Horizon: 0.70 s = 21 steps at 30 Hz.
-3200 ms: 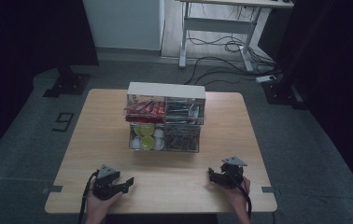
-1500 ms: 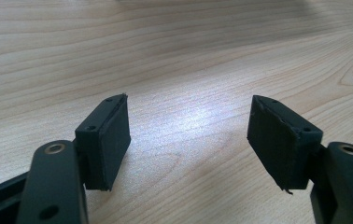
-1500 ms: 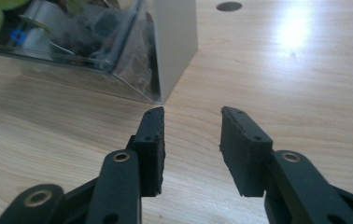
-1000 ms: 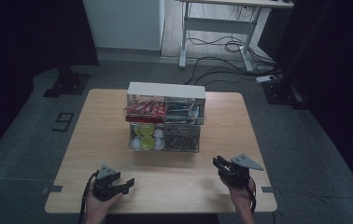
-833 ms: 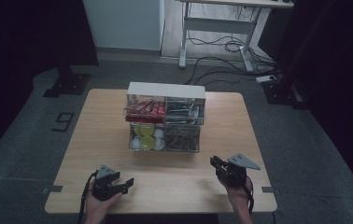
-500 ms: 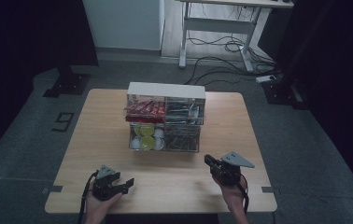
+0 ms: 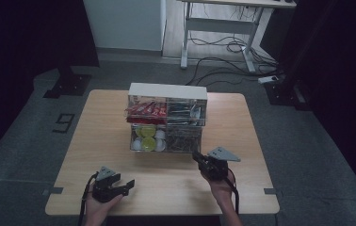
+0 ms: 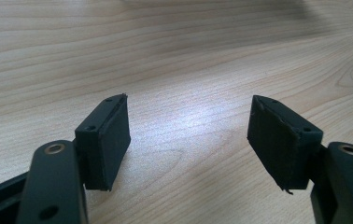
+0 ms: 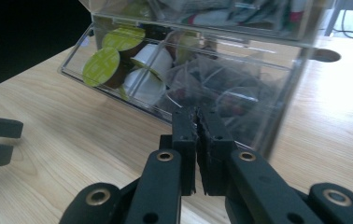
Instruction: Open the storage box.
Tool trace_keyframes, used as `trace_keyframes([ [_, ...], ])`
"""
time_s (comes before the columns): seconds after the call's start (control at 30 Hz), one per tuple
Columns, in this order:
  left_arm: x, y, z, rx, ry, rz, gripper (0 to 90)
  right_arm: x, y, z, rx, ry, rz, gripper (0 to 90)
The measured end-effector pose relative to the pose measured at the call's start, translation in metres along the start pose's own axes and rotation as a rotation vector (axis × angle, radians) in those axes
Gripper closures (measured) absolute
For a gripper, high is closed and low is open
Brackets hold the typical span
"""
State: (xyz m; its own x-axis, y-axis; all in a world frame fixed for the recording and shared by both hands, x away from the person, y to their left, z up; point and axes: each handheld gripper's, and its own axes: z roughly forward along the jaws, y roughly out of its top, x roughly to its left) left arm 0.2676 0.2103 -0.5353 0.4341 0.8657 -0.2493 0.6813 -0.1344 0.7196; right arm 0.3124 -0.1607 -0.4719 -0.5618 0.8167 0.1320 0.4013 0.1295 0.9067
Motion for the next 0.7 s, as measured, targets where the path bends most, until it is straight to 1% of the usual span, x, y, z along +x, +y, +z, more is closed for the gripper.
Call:
trace_keyframes([
  [0.03,0.000,0.000,0.000,0.000,0.000,-0.001,30.0,0.003,0.001,0.004,0.001,0.008,-0.005,85.3],
  [0.1,0.001,0.000,0.000,0.001,0.002,0.001,30.0,0.005,0.002,0.006,0.001,0.013,-0.006,85.3],
  [0.2,0.000,0.000,0.000,0.001,0.001,-0.001,30.0,0.010,0.006,0.014,-0.004,0.030,-0.005,85.3],
  [0.43,-0.001,0.000,-0.001,0.000,0.004,0.001,30.0,0.015,0.006,0.023,0.001,0.050,-0.012,85.2],
  [0.53,-0.002,-0.001,0.000,-0.001,0.007,0.002,29.9,0.015,0.001,0.024,0.012,0.051,-0.006,85.2],
  [0.63,-0.003,-0.001,0.001,0.006,0.003,0.009,29.9,0.010,-0.007,0.027,0.029,0.051,0.015,85.2],
  [0.7,-0.004,-0.001,0.001,0.007,0.002,0.010,29.9,0.009,-0.008,0.028,0.032,0.049,0.019,85.2],
])
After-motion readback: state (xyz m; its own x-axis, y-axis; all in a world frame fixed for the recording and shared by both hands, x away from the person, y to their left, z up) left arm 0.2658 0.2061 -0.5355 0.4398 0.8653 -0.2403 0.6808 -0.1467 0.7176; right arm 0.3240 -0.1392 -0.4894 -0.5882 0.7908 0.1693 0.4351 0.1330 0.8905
